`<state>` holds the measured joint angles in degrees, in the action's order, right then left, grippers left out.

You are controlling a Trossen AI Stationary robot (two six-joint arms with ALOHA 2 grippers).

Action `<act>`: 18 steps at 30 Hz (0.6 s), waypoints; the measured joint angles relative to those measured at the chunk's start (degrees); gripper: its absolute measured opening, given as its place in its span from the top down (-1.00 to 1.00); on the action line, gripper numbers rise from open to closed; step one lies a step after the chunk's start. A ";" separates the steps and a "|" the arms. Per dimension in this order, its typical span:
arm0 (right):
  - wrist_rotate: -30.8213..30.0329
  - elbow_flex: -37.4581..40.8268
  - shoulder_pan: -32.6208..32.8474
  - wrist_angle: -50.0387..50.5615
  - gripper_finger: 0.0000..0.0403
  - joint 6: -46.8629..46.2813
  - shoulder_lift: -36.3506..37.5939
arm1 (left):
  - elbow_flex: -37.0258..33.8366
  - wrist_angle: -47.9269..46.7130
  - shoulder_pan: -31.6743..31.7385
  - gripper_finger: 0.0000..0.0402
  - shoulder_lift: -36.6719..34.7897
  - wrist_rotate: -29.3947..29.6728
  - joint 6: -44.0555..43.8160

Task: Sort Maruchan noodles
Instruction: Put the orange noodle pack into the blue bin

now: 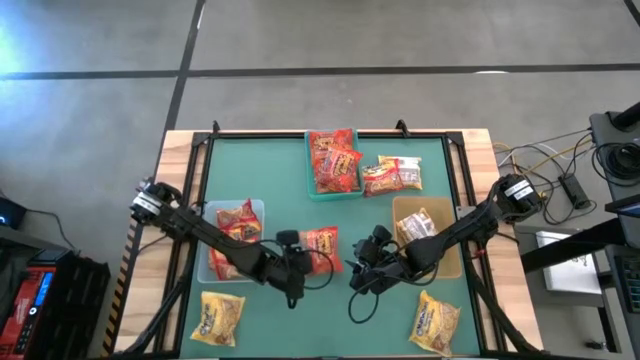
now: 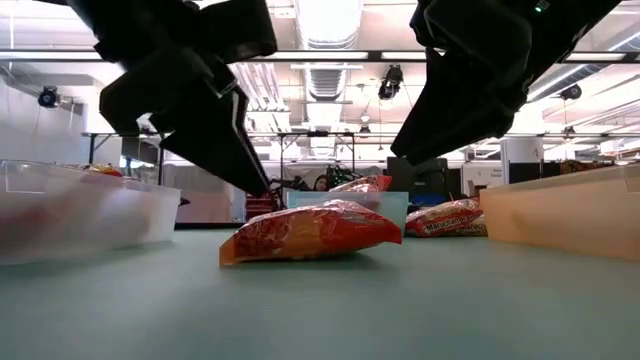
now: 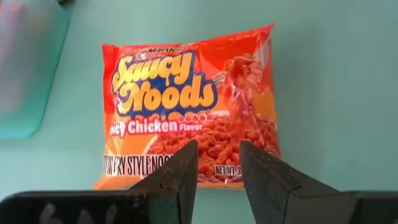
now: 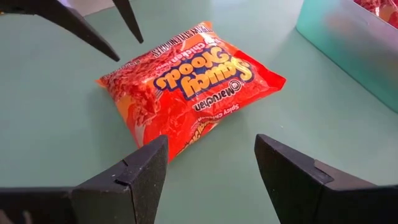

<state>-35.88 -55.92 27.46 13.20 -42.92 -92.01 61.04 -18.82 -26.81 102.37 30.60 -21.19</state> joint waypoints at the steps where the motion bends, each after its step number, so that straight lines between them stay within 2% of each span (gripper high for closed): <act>1: 0.01 0.00 0.01 -0.08 -0.15 0.01 0.00 | 0.00 0.43 0.16 0.49 0.00 -0.01 0.68; 7: 0.02 0.00 0.01 -0.25 -0.15 0.00 0.00 | -0.05 1.78 1.63 0.49 1.08 -0.22 1.43; 18: 0.00 0.00 0.01 -0.28 -0.15 0.01 0.00 | -1.22 2.23 2.82 0.49 2.82 -4.08 3.42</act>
<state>-35.88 -55.92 27.47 12.92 -42.90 -92.01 59.81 -16.59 -23.99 105.19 26.53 -17.77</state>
